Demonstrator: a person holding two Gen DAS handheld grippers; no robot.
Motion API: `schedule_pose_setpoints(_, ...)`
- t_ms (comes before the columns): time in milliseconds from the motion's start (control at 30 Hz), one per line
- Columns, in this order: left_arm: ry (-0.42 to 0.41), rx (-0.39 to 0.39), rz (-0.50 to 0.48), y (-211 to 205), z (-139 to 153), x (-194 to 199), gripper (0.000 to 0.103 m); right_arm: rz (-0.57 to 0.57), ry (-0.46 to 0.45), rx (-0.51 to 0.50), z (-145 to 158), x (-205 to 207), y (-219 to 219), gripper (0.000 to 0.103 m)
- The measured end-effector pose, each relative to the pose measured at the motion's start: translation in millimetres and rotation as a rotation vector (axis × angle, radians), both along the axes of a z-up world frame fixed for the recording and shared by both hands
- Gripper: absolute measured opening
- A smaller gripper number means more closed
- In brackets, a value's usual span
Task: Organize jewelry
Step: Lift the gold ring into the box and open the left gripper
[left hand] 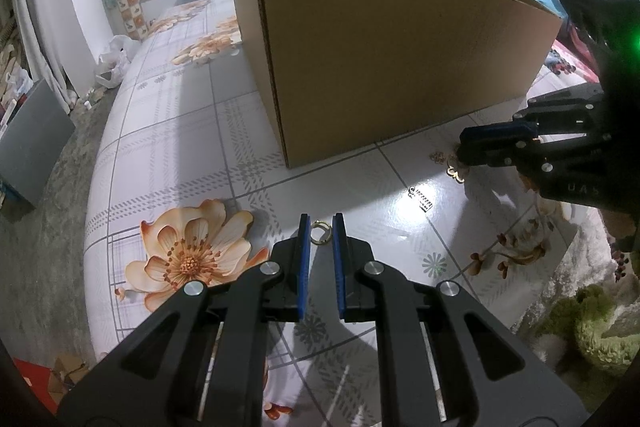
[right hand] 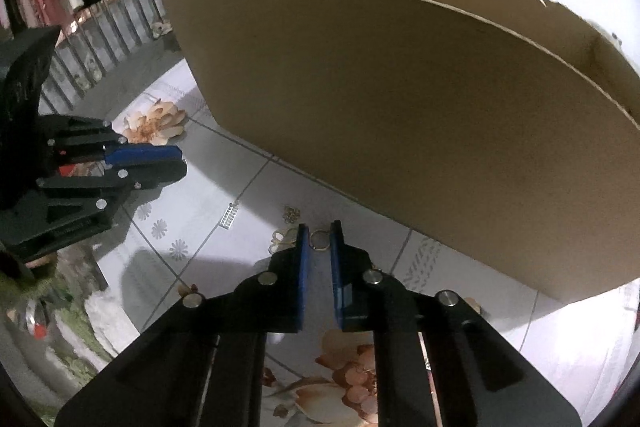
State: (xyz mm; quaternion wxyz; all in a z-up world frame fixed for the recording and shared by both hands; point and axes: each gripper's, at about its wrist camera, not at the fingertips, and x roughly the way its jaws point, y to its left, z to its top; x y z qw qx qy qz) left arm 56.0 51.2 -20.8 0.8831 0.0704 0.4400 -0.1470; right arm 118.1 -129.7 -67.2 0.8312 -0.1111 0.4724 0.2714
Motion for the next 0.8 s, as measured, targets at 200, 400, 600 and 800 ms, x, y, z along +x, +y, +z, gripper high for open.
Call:
schedule_pose_setpoints(200, -0.007, -0.01, 0.003, 2.2, 3.1, -2.4, 0.01, -0.013, -0.009, 0.019, 5.5, -4.6, -5.4, 0.01)
schedule_pose_setpoints(400, -0.039, 0.003, 0.001, 0.6, 15.9, -12.9, 0.01, -0.015, -0.046, 0.042, 21.1, -13.7, -13.9, 0.01)
schedule_pose_setpoints(600, -0.131, -0.033, -0.03, -3.3, 57.4, -28.2, 0.01, -0.002, -0.099, 0.132, 55.0, -27.1, -25.7, 0.01)
schedule_pose_setpoints(800, -0.245, -0.107, -0.11, -13.7, 119.2, -15.4, 0.01, -0.005, -0.208, 0.257, 111.7, -22.2, -49.4, 0.01)
